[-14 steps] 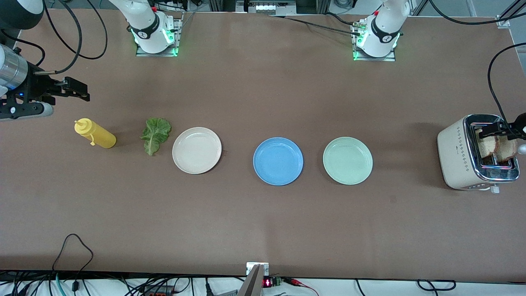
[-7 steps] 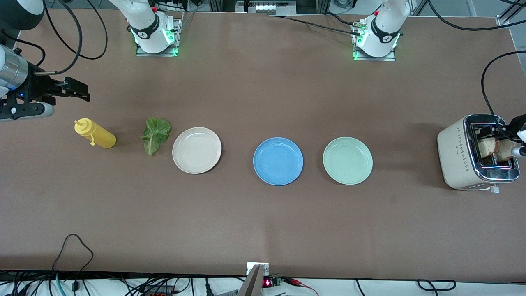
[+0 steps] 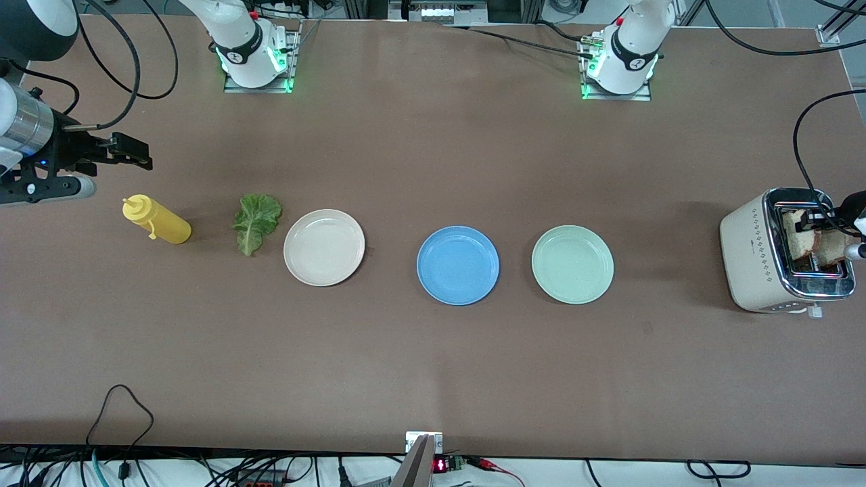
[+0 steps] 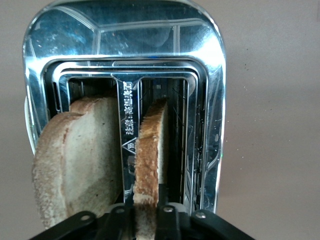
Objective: Make sandwich in blue plate with both arms
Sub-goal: 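Lift the bread with the left gripper while the right gripper grasps lettuce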
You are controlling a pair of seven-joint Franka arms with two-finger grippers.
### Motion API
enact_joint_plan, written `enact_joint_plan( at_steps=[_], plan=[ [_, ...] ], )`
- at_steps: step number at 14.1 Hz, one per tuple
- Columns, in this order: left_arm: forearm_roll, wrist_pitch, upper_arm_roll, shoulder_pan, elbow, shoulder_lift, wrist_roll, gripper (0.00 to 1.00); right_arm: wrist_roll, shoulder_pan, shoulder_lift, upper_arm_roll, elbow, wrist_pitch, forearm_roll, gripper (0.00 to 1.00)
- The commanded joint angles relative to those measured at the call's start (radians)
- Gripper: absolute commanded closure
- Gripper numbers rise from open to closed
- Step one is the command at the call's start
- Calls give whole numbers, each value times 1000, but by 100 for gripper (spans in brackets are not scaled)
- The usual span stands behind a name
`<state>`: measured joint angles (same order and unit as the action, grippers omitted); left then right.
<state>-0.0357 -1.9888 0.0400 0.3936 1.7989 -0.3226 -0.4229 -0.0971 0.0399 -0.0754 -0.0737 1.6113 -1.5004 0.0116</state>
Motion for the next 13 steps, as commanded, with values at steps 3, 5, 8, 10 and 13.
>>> enact_joint_plan(
  at_steps=[3, 5, 8, 10, 13],
  plan=[
    [-18, 68, -11, 8, -87, 8, -73, 99, -16, 5, 3, -5, 4, 12, -10, 0],
    [-15, 260, -17, -1, -239, 20, -80, 99, -18, 2, -20, -9, 4, 12, -8, 0],
    [14, 520, -58, -27, -427, 22, -76, 99, -6, -26, -76, -14, 4, 37, -4, 0],
    [100, 605, -124, -27, -423, 59, -70, 99, 0, -57, -113, -14, 18, 22, -5, 0],
    [225, 621, -274, -30, -373, 50, 106, 99, 43, -92, -86, -14, 200, -212, -5, 0]
  ],
)
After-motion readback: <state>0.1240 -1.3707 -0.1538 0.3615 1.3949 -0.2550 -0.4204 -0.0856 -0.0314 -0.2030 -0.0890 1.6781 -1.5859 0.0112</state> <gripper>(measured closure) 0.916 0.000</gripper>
